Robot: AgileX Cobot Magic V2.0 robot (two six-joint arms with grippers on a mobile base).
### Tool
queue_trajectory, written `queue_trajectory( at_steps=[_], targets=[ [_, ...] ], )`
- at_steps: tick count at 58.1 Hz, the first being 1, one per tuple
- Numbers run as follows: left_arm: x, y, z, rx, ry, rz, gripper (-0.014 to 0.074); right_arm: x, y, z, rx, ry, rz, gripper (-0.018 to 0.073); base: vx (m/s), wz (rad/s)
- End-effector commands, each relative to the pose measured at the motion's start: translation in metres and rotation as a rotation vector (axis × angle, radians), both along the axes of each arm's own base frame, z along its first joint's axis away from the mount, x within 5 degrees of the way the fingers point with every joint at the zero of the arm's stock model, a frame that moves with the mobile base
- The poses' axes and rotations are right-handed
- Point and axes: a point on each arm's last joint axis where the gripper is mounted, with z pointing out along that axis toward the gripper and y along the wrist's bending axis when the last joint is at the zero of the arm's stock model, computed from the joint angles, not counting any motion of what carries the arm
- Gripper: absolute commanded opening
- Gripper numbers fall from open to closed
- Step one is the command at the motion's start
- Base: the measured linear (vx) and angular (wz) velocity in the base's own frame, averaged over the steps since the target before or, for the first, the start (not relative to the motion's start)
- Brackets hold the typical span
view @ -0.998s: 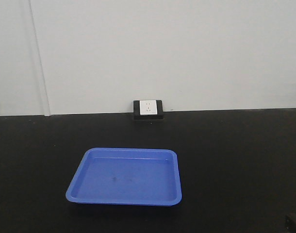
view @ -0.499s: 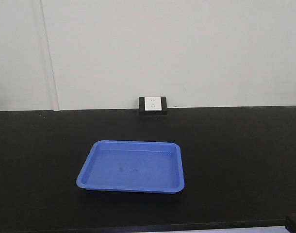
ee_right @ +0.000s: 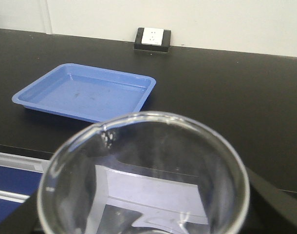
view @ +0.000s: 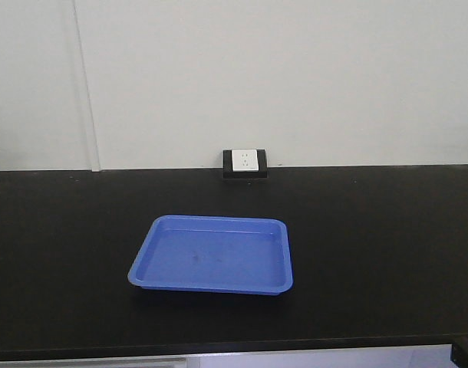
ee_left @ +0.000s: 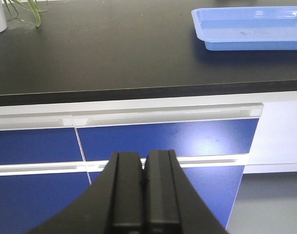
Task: Move beaker to silver tray on left bench
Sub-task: 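Back the base away from the bench holding the beaker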
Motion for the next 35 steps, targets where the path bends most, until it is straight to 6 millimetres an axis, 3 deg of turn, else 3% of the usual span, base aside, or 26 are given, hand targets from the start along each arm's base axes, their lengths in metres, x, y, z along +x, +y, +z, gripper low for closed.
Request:
queue_trajectory(
  at_steps=[1, 35],
  targets=[
    [0.0014, -0.0006, -0.0017, -0.003, -0.065, -0.008, 0.0001, 0.0006, 0.0027, 0.0156, 0.003, -0.088, 0.035, -0.0008, -0.03, 0.00],
    [0.0014, -0.0006, -0.0017, -0.003, -0.065, -0.008, 0.0001, 0.0006, 0.0027, 0.0156, 0.003, -0.088, 0.035, -0.0008, -0.05, 0.00]
  ],
)
